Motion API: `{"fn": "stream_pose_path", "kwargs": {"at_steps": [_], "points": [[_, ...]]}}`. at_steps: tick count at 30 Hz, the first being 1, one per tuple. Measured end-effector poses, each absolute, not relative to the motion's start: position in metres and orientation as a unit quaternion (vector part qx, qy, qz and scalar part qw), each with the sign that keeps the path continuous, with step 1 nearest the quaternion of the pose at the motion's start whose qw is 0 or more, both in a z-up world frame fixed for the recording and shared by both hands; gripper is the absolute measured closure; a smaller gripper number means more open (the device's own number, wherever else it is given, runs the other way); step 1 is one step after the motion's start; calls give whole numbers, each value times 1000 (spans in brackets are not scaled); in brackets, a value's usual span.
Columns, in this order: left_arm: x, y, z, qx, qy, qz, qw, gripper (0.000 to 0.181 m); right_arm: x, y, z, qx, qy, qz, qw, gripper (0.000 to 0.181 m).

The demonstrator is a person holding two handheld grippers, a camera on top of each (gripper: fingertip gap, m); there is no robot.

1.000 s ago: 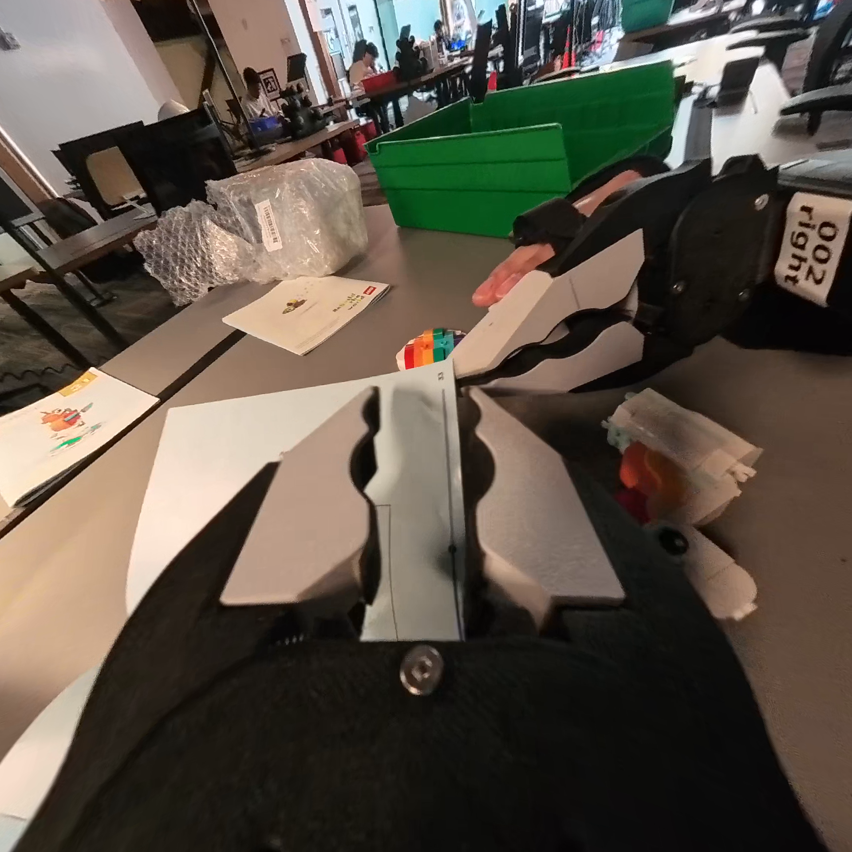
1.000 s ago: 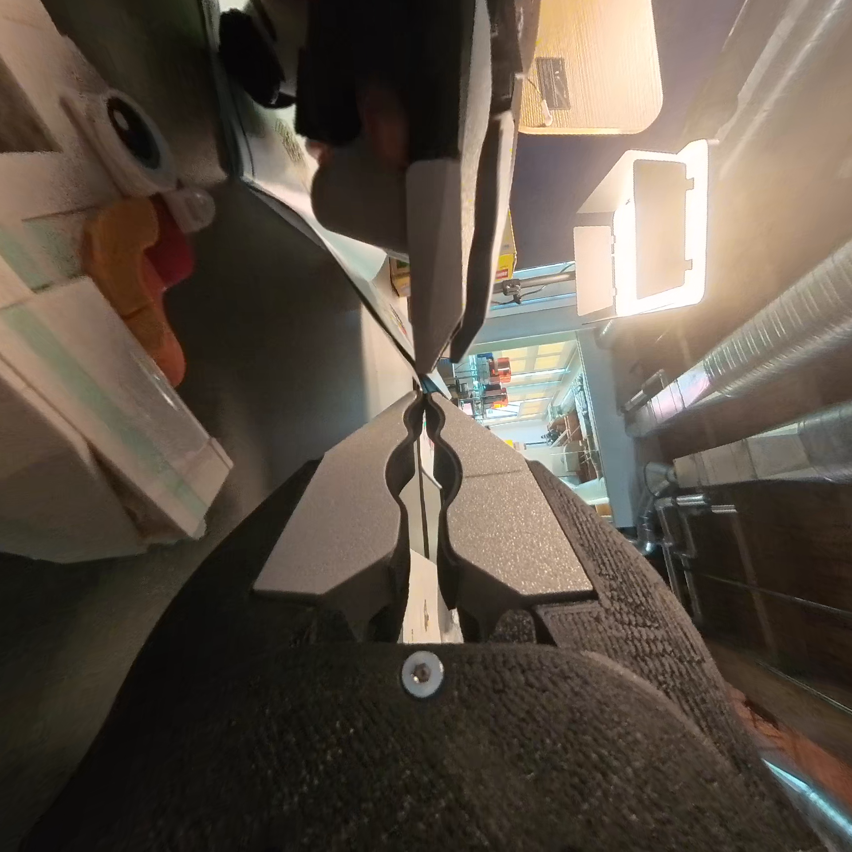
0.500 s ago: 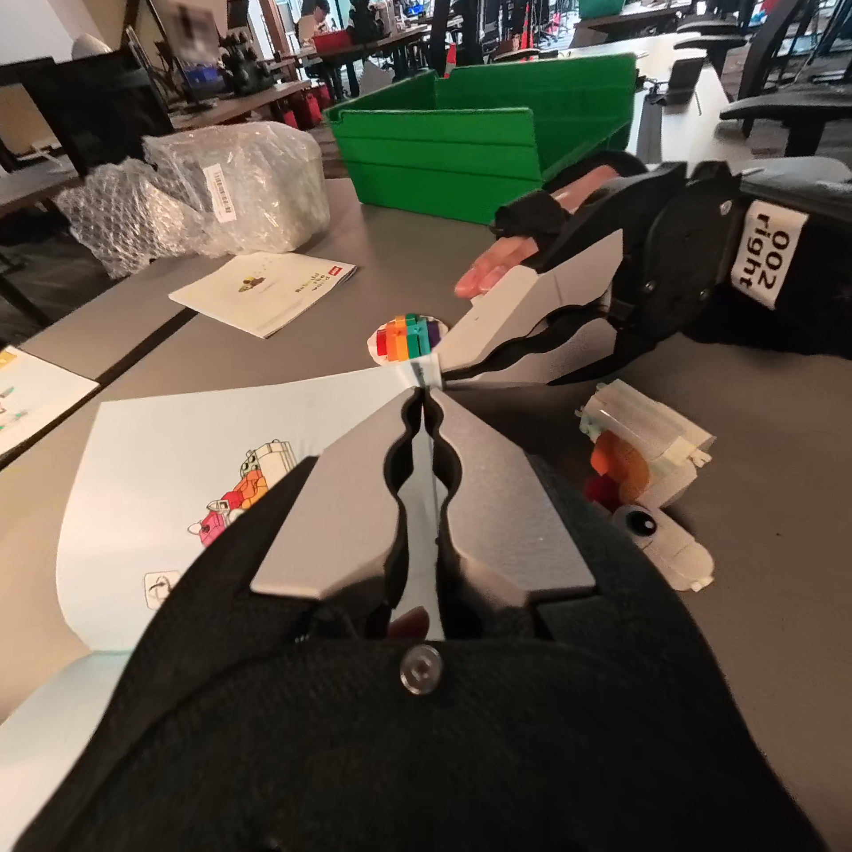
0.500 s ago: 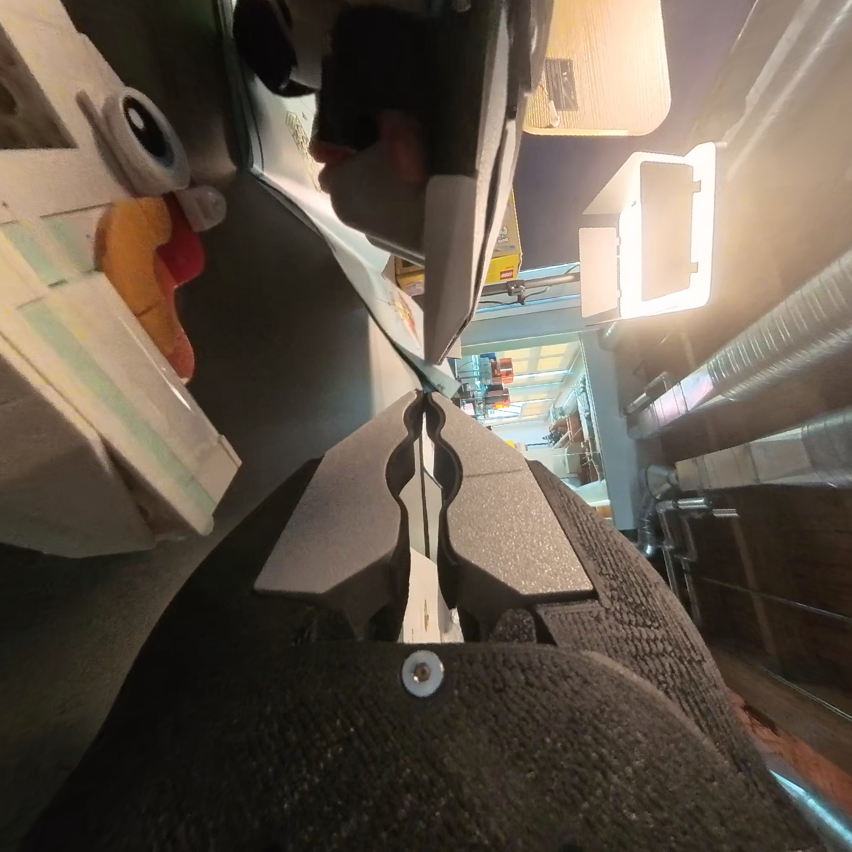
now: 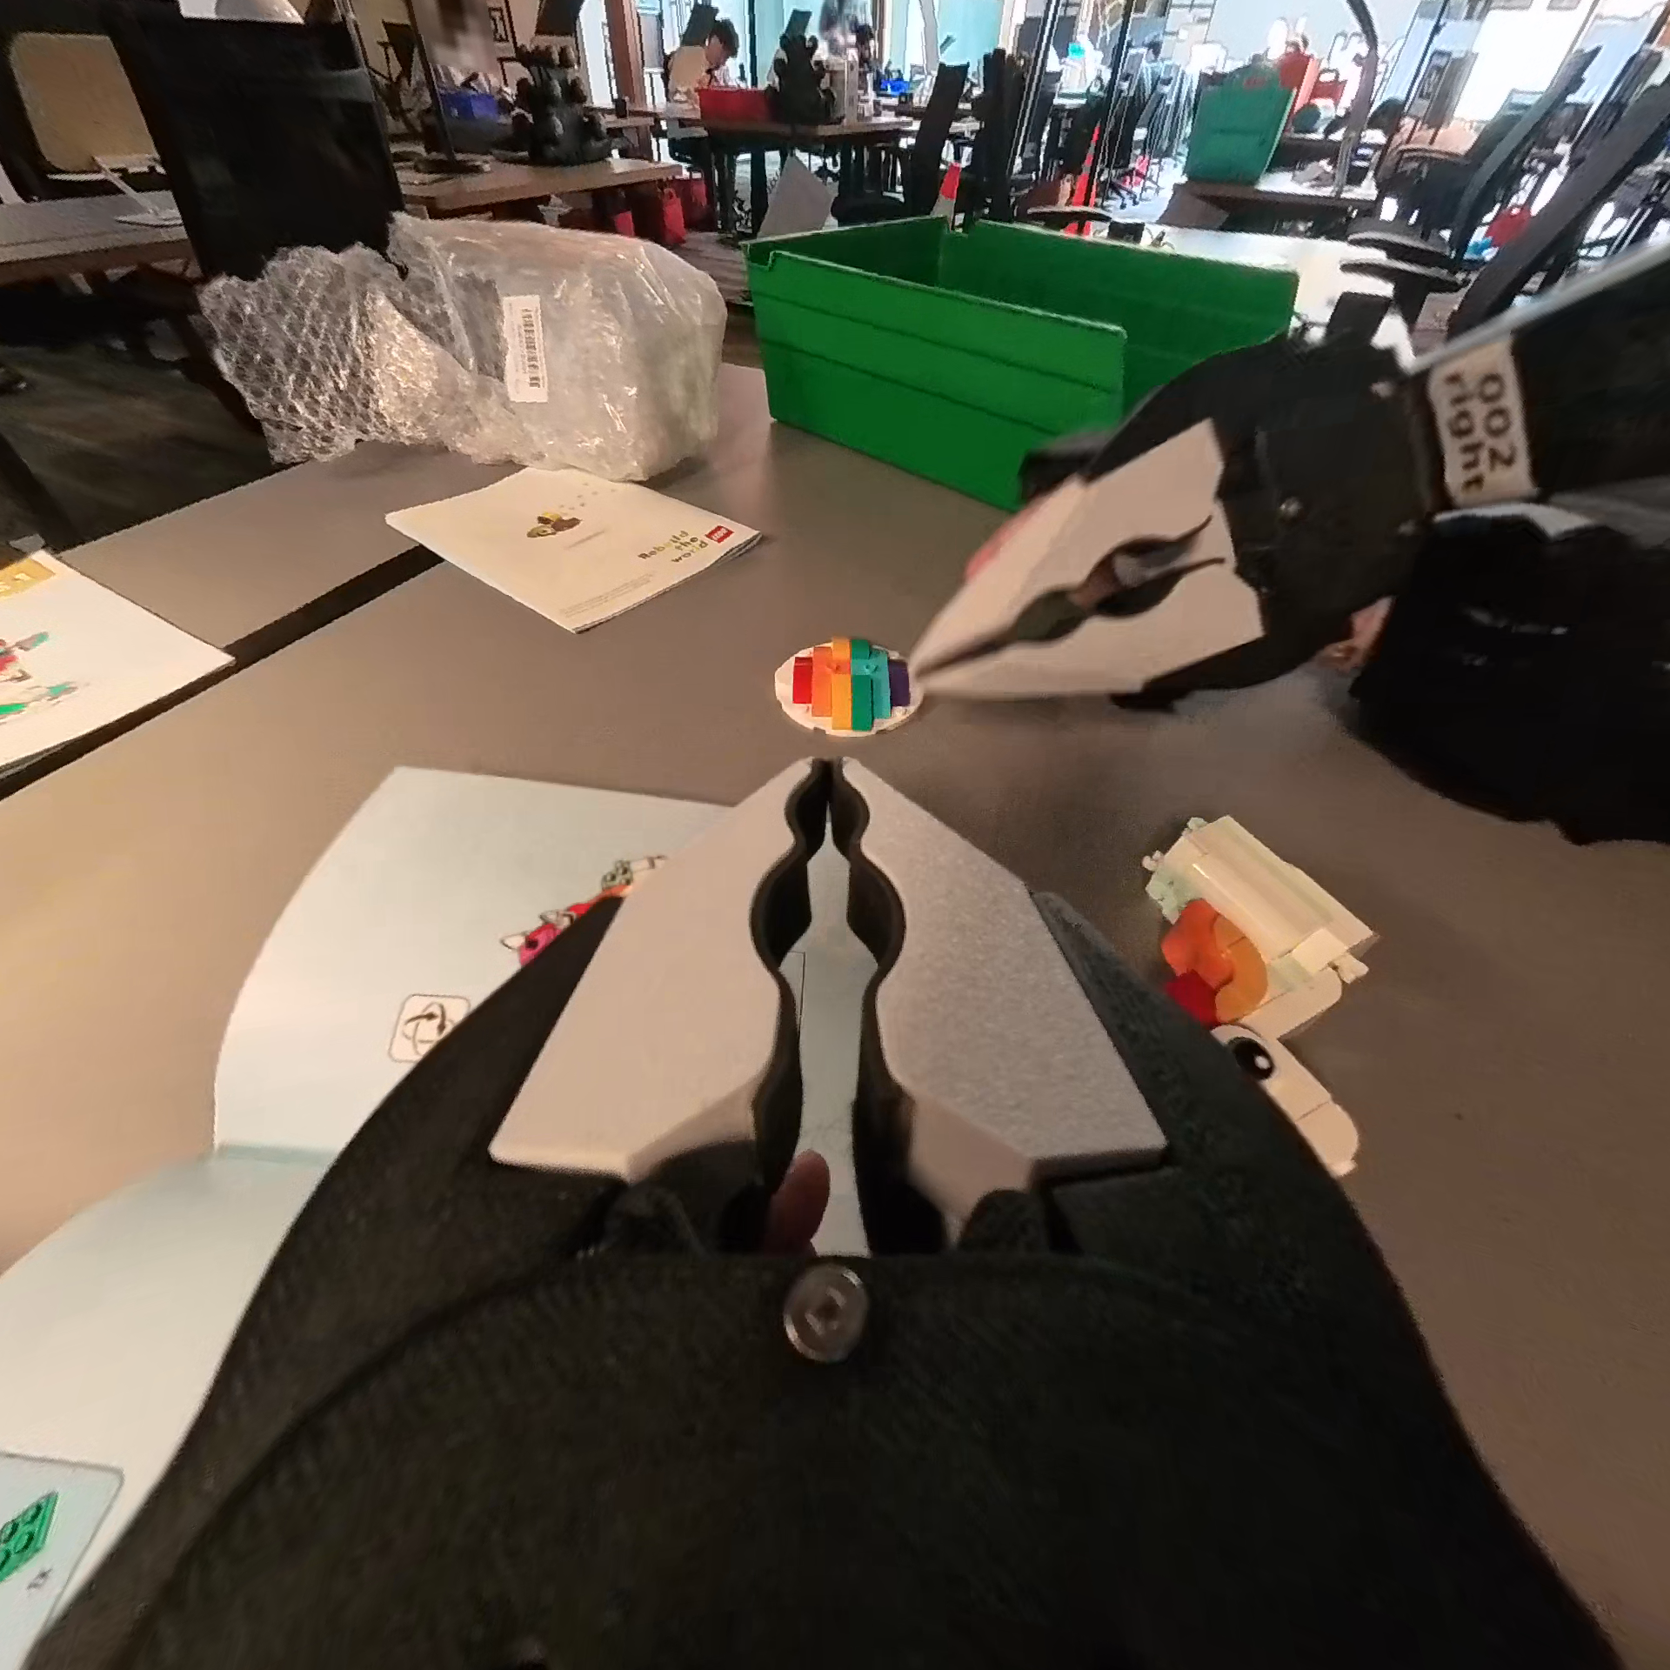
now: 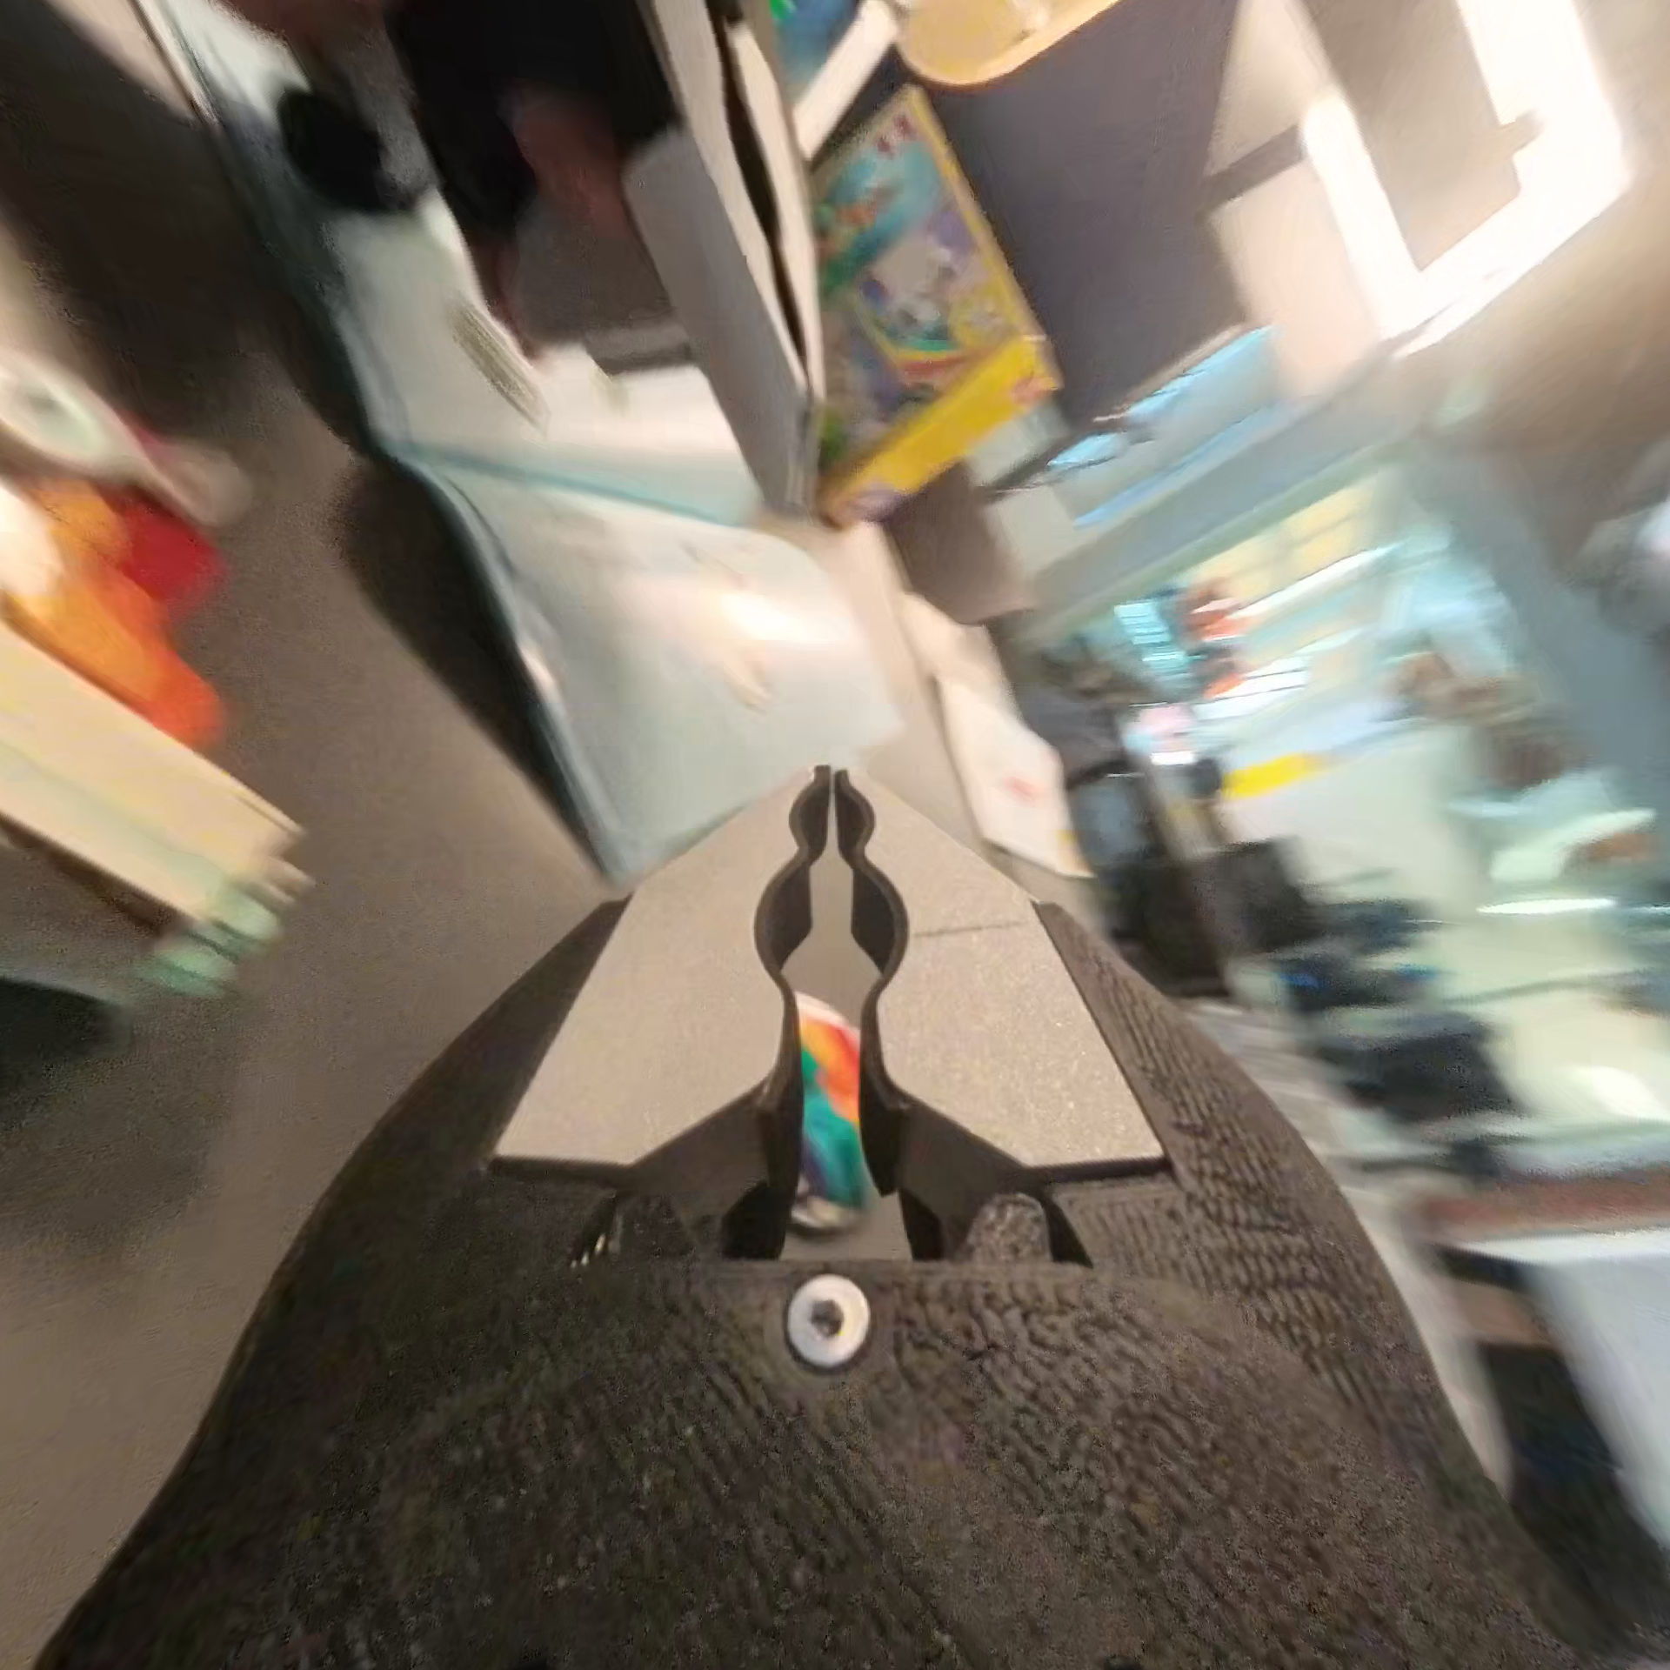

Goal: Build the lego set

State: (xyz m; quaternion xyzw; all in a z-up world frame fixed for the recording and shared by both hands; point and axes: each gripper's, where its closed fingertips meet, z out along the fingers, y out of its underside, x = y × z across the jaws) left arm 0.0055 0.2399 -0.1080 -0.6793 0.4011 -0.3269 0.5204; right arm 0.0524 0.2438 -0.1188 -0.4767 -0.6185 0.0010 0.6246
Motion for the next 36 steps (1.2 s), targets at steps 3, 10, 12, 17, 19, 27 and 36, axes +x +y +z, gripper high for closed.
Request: {"fn": "stream_pose_path", "kwargs": {"at_steps": [3,10,12,17,19,27,36], "points": [[4,239,-107,-678,404,-323,522,181,36,240,-151,-545,-646,55,531,181],[14,242,-131,-686,453,-192,537,153,55,263,-142,-558,-596,1,577,181],[23,236,-151,-706,484,-182,485,133,58,261,-146,-553,-598,-4,580,181],[26,233,-169,-711,515,-153,453,147,53,258,-142,-540,-592,6,598,181],[23,235,-174,-721,515,-149,440,151,53,257,-141,-534,-592,4,604,181],[22,233,-181,-735,516,-168,408,147,50,257,-138,-532,-581,26,616,181],[24,236,-161,-703,503,-168,474,106,50,257,-134,-529,-569,35,629,181]]}}
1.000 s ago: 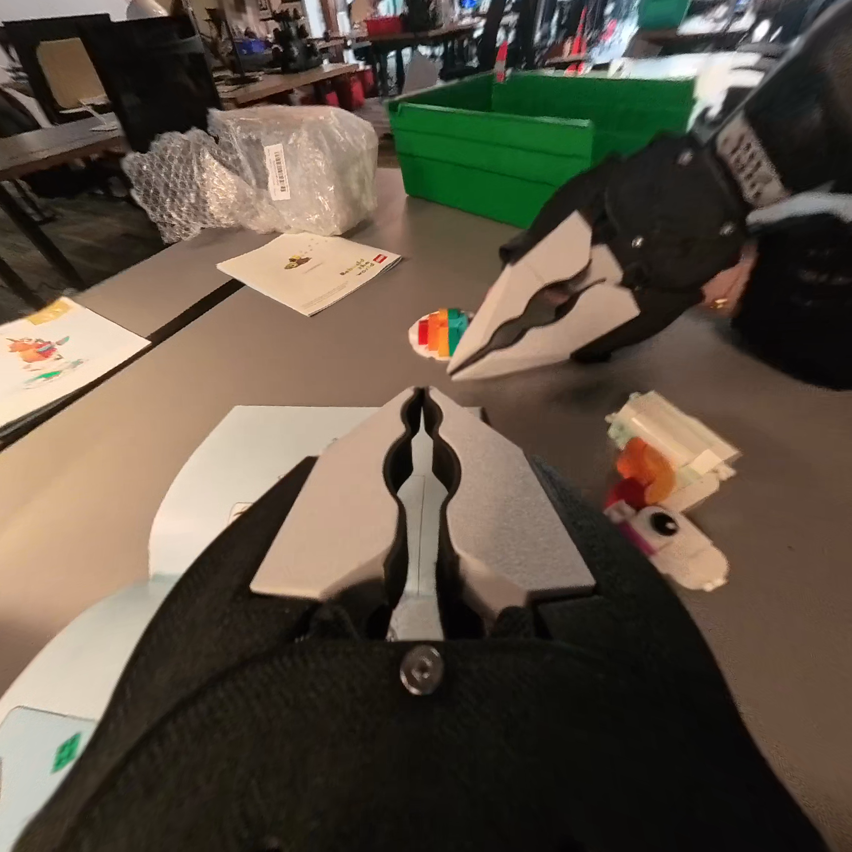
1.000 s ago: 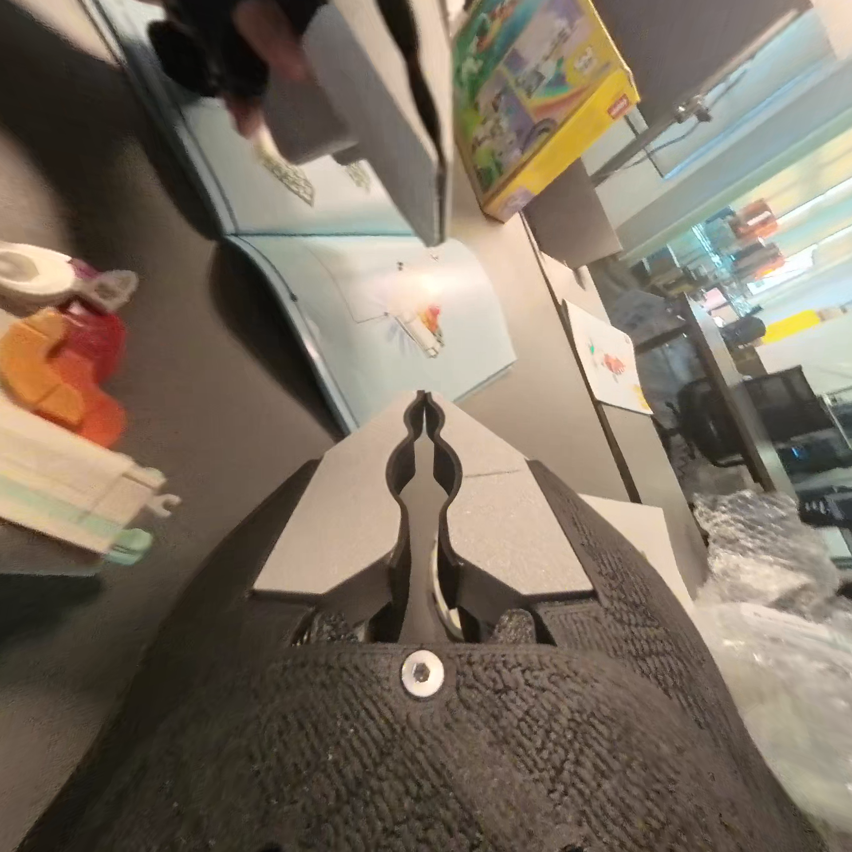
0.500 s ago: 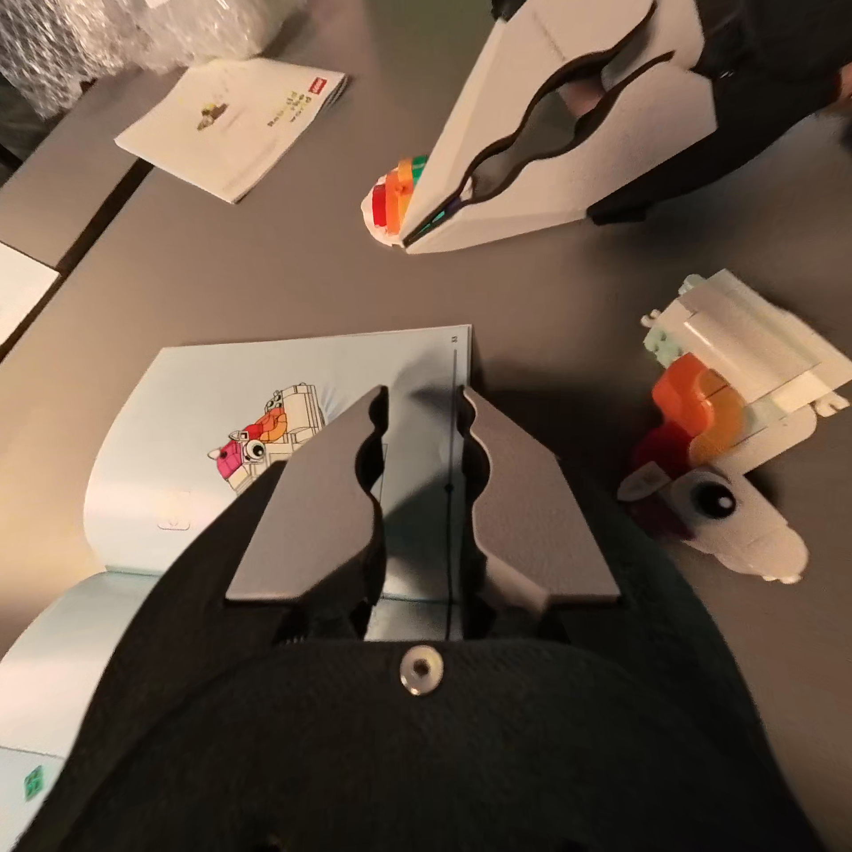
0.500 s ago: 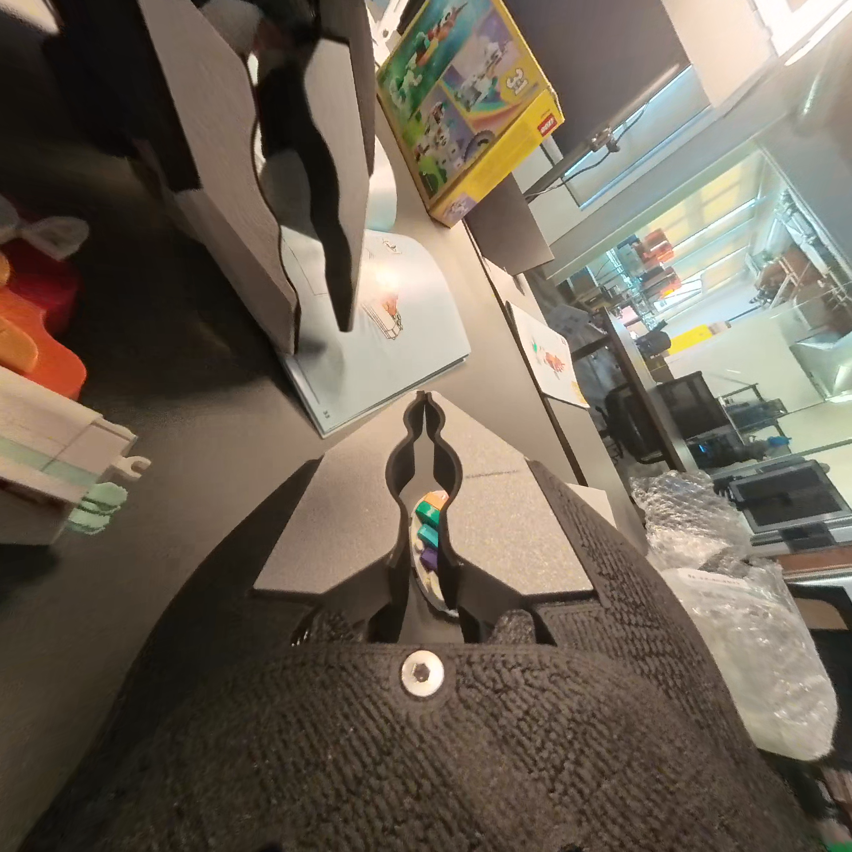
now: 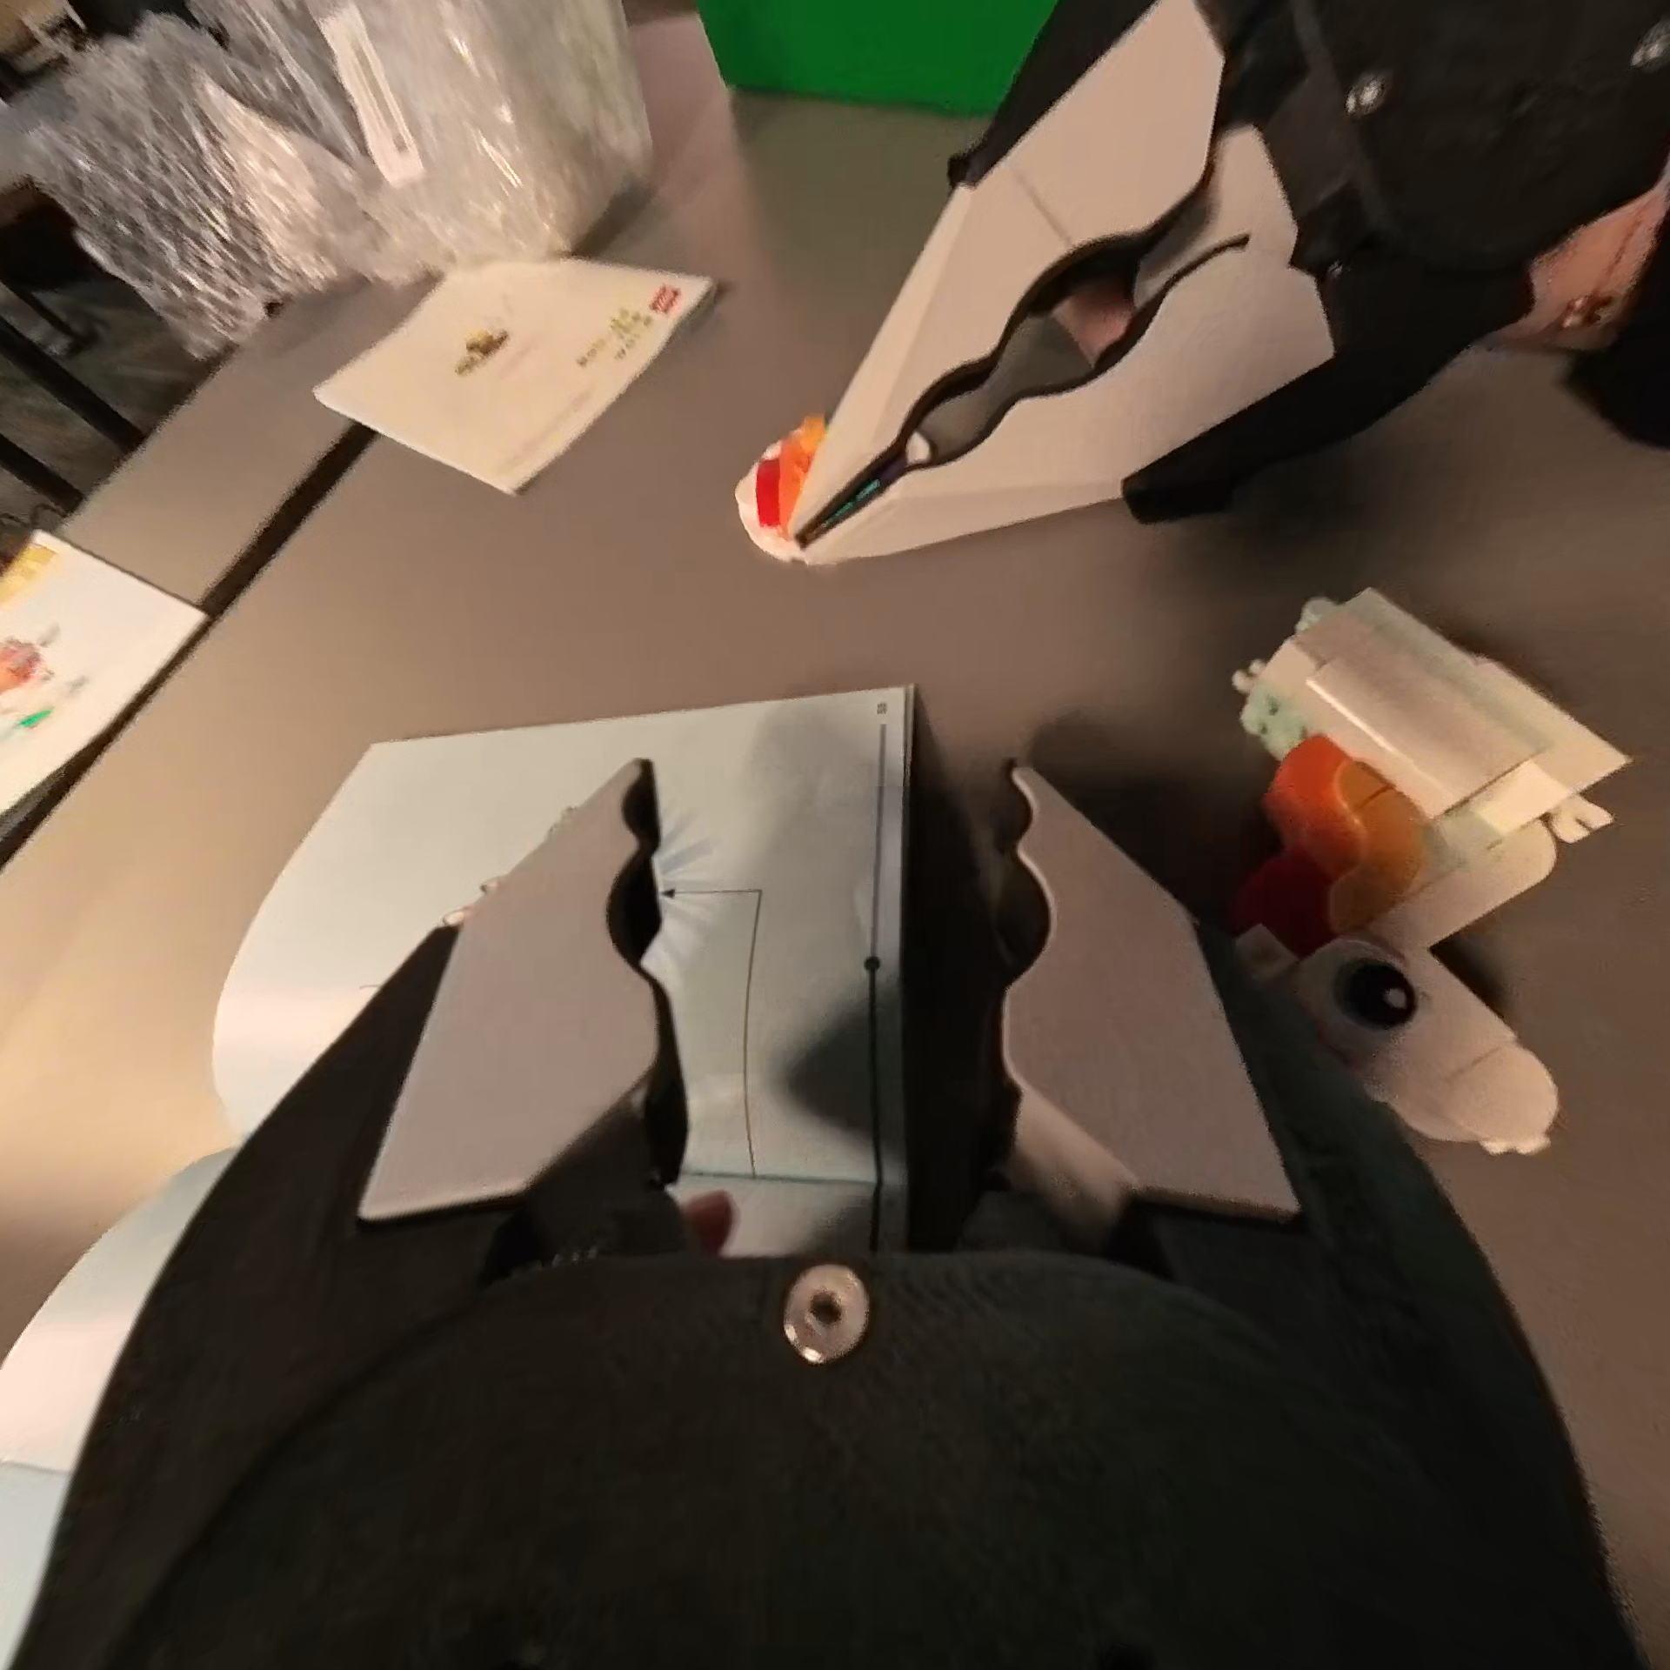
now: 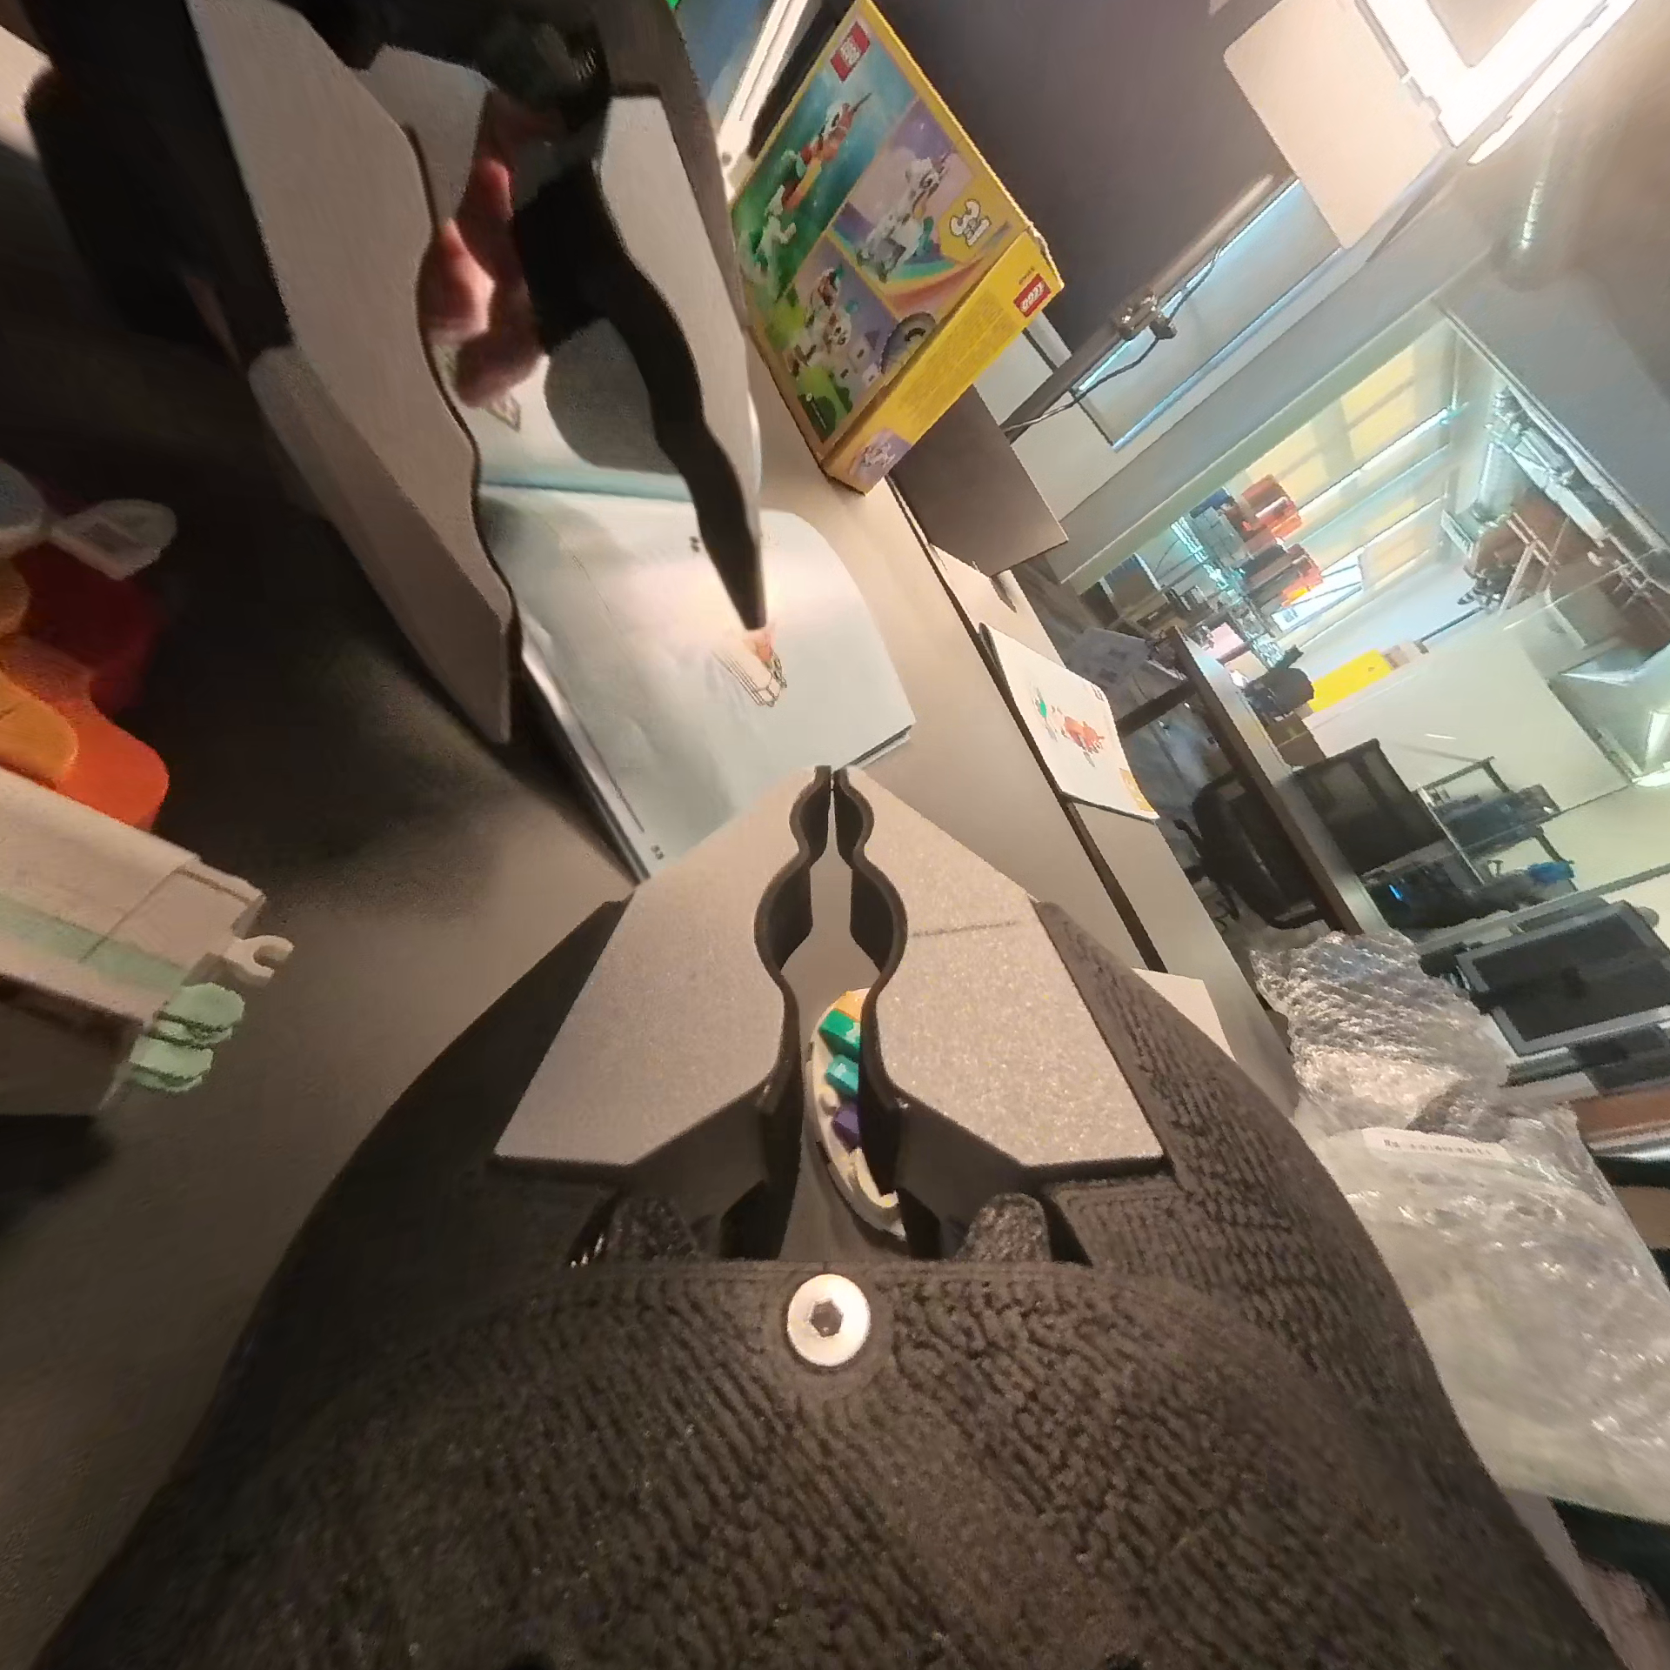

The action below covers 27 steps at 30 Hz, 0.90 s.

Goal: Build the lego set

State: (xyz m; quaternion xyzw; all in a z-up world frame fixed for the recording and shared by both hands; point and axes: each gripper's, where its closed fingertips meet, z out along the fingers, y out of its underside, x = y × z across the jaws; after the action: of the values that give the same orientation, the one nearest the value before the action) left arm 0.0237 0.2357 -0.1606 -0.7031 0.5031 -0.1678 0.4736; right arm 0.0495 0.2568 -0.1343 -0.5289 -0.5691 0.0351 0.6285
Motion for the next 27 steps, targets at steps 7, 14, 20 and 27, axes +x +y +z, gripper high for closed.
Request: {"fn": "stream_pose_path", "kwargs": {"at_steps": [7,14,20,27], "points": [[20,239,-134,-683,471,-182,528,77,53,259,-129,-530,-555,42,640,181],[5,238,-167,-713,529,-79,454,122,53,259,-128,-529,-555,47,641,181],[7,233,-173,-715,536,-95,437,153,51,259,-129,-527,-559,48,639,181],[7,231,-186,-732,532,-131,405,181,50,257,-132,-528,-566,50,631,181]]}}
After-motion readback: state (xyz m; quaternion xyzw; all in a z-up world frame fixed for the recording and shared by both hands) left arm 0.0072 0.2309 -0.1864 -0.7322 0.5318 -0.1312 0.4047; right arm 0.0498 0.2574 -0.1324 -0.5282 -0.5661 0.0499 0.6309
